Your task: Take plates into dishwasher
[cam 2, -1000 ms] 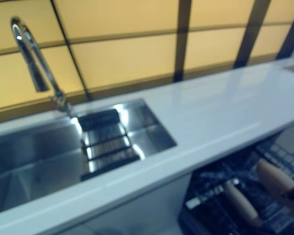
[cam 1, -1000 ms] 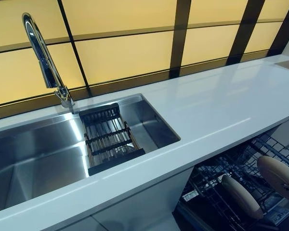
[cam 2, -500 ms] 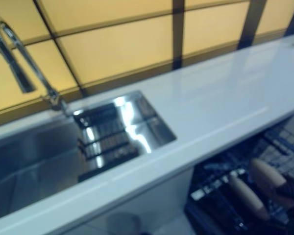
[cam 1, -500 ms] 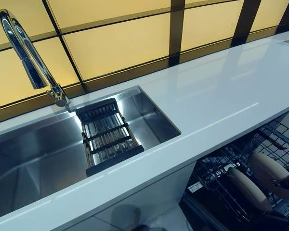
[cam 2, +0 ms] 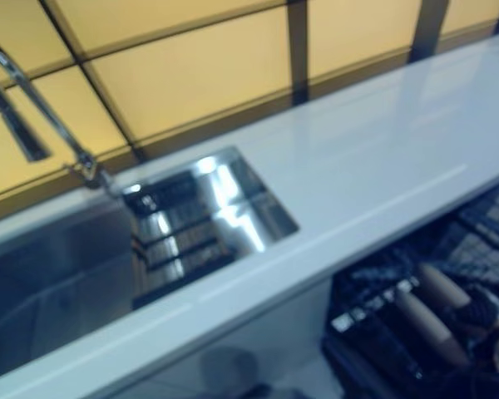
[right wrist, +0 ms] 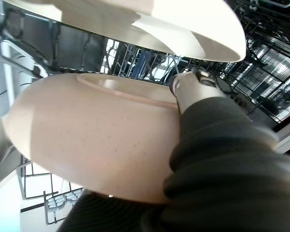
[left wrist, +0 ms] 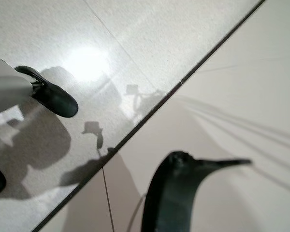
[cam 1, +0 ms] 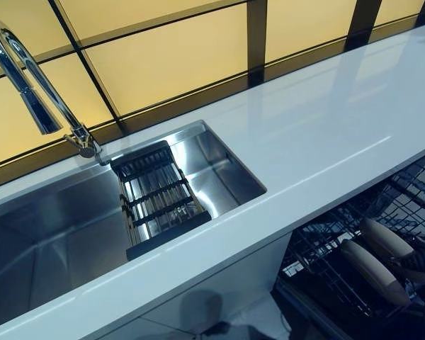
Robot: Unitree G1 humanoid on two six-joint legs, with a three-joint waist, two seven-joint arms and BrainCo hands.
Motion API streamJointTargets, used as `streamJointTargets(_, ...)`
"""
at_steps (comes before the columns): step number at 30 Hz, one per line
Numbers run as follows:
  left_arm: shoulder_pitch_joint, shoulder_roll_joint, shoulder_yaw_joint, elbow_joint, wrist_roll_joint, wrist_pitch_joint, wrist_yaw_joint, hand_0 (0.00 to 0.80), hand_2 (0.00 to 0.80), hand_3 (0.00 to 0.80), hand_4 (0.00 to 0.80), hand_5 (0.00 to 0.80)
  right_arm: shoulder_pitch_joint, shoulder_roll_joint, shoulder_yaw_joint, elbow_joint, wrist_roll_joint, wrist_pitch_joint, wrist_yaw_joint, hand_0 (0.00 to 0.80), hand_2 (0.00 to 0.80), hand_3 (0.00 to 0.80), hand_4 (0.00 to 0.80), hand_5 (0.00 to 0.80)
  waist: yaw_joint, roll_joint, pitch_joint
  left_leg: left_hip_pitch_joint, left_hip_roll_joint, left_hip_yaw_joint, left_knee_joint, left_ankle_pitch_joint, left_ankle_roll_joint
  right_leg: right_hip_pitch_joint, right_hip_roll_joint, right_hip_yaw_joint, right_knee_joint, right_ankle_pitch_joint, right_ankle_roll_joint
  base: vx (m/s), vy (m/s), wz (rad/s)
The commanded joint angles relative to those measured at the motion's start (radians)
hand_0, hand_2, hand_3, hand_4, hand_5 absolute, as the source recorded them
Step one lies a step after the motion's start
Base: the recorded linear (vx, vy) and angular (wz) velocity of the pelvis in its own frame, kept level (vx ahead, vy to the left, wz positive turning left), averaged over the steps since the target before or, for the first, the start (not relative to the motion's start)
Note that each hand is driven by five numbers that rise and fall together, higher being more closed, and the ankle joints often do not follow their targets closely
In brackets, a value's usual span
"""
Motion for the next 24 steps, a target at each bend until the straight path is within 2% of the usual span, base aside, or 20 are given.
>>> streamJointTargets(1, -0.024, 0.02, -0.007, 0.006, -0.046, -0.006, 0.005, 0.0, 0.0, 0.0, 0.0, 0.0, -0.089, -0.008, 0.056, 0.025, -0.038, -0.01, -0.031, 0.8, 0.8, 0.8, 0.8, 0.8, 0.005, -0.033, -0.017, 0.003, -0.04, -0.032, 0.041, -0.076, 0.012, -0.029, -0.022, -0.053, 0.079, -0.066, 0.066, -0.031, -0.002, -0.02)
streamJointTargets(15, -0.045, 0.023, -0.036, -0.018, -0.067, -0.006, 0.0, 0.0, 0.0, 0.0, 0.0, 0.0, -0.132, -0.011, 0.117, 0.116, -0.068, -0.003, -0.054, 0.8, 0.8, 0.8, 0.8, 0.8, 0.007, 0.03, 0.009, -0.01, -0.055, -0.038, 0.036, -0.062, -0.001, -0.034, -0.039, -0.067, 0.077, -0.069, 0.064, -0.011, 0.0, 0.0)
streamJointTargets(24, -0.051, 0.021, -0.051, -0.028, -0.069, -0.014, -0.017, 0.0, 0.0, 0.0, 0.0, 0.0, -0.147, -0.019, 0.147, 0.189, -0.12, 0.016, -0.066, 0.8, 0.8, 0.8, 0.8, 0.8, 0.012, 0.042, 0.015, -0.012, -0.059, -0.039, 0.038, -0.061, -0.003, -0.031, -0.045, -0.071, 0.075, -0.069, 0.064, 0.0, 0.0, 0.0)
